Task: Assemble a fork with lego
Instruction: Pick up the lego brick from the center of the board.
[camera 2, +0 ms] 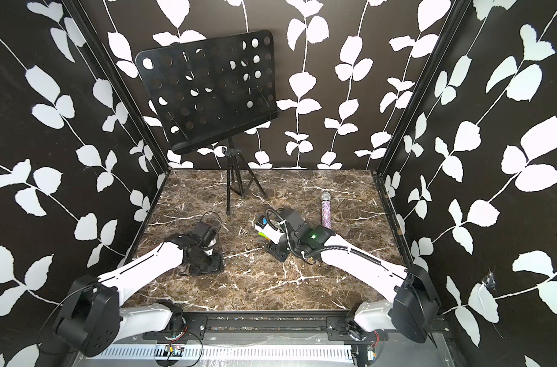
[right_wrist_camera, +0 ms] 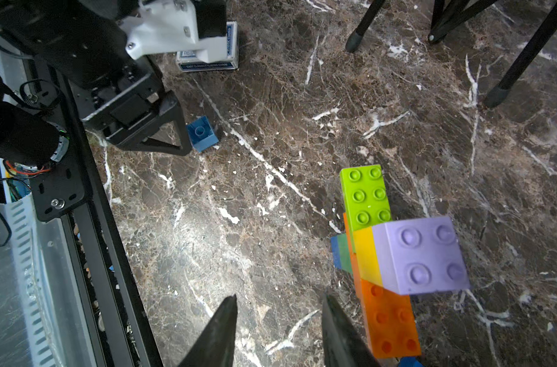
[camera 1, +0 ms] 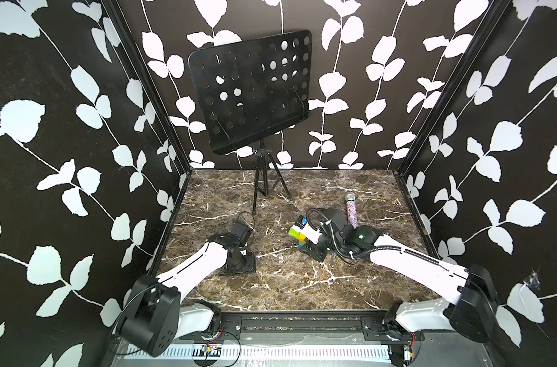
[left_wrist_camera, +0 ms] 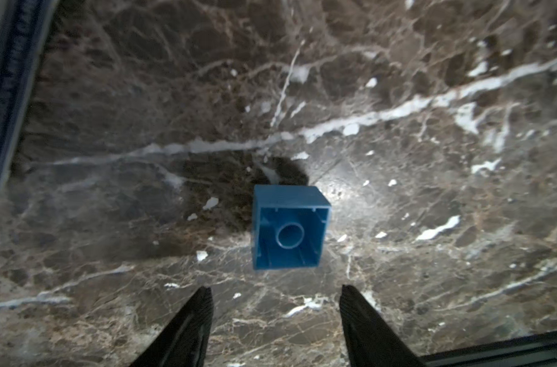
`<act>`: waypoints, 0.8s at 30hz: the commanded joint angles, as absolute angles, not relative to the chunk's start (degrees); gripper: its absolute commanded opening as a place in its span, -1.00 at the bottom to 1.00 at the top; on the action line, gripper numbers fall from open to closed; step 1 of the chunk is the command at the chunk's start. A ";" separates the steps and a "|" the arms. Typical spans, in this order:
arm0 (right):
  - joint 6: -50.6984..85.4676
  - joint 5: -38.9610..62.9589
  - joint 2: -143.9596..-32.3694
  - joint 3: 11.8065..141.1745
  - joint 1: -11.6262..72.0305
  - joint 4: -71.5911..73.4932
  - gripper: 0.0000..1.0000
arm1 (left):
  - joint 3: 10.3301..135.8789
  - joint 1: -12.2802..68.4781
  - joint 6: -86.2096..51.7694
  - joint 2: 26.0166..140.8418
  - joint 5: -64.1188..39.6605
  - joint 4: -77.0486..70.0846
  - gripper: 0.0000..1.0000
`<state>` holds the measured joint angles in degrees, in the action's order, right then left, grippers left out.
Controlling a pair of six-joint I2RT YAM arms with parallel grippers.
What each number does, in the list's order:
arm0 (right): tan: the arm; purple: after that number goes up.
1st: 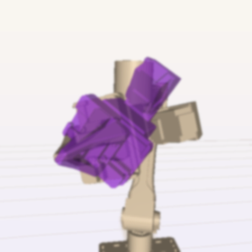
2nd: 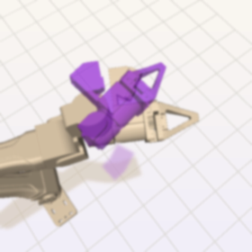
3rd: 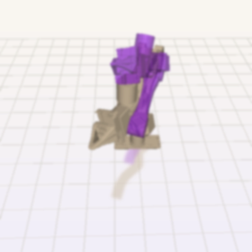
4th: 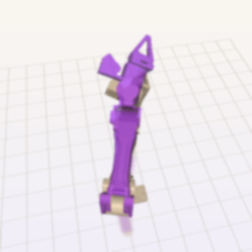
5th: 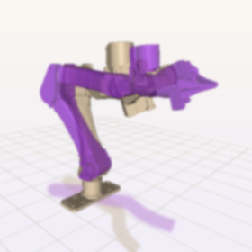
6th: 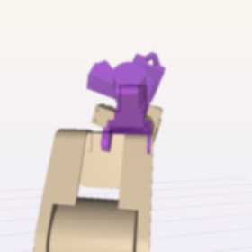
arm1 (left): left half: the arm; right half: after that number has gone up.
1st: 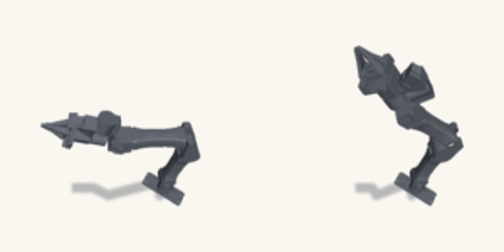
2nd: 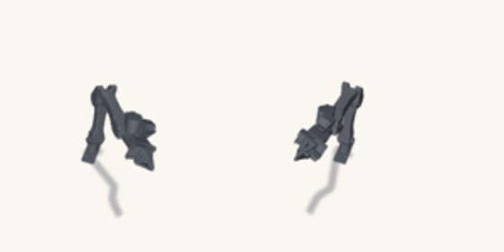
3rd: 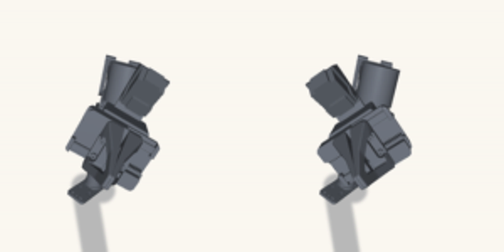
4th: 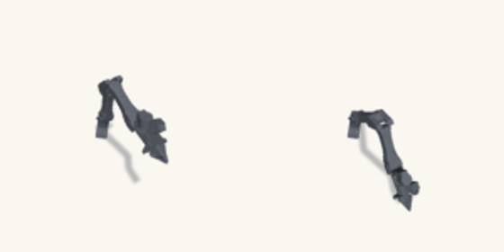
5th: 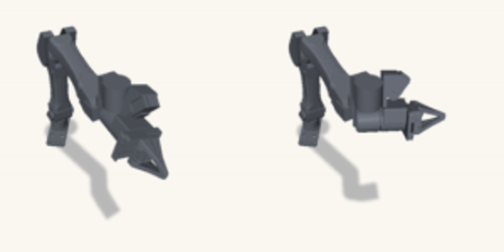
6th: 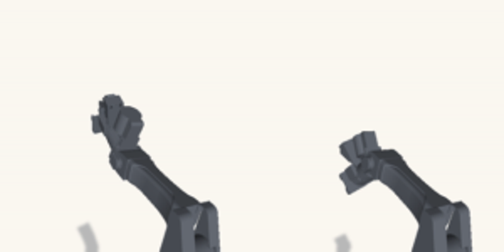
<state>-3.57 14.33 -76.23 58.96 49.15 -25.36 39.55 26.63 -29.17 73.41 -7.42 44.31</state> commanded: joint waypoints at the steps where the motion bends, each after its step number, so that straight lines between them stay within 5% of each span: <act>1: -2.14 15.34 -74.42 57.63 49.65 -21.93 -0.15 | 42.43 27.20 -27.63 76.05 -4.62 44.57 0.32; 16: 0.00 14.79 -72.55 54.01 49.69 -21.27 -0.14 | 46.02 27.60 -22.70 85.05 -4.15 42.01 0.12; 24: 0.78 14.02 -71.48 53.36 49.72 -22.06 -0.15 | 46.76 27.60 -21.09 84.63 -11.06 41.06 -0.51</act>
<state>-0.12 14.26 -73.08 53.84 49.36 -23.00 45.89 27.33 -22.26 86.24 -6.94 41.41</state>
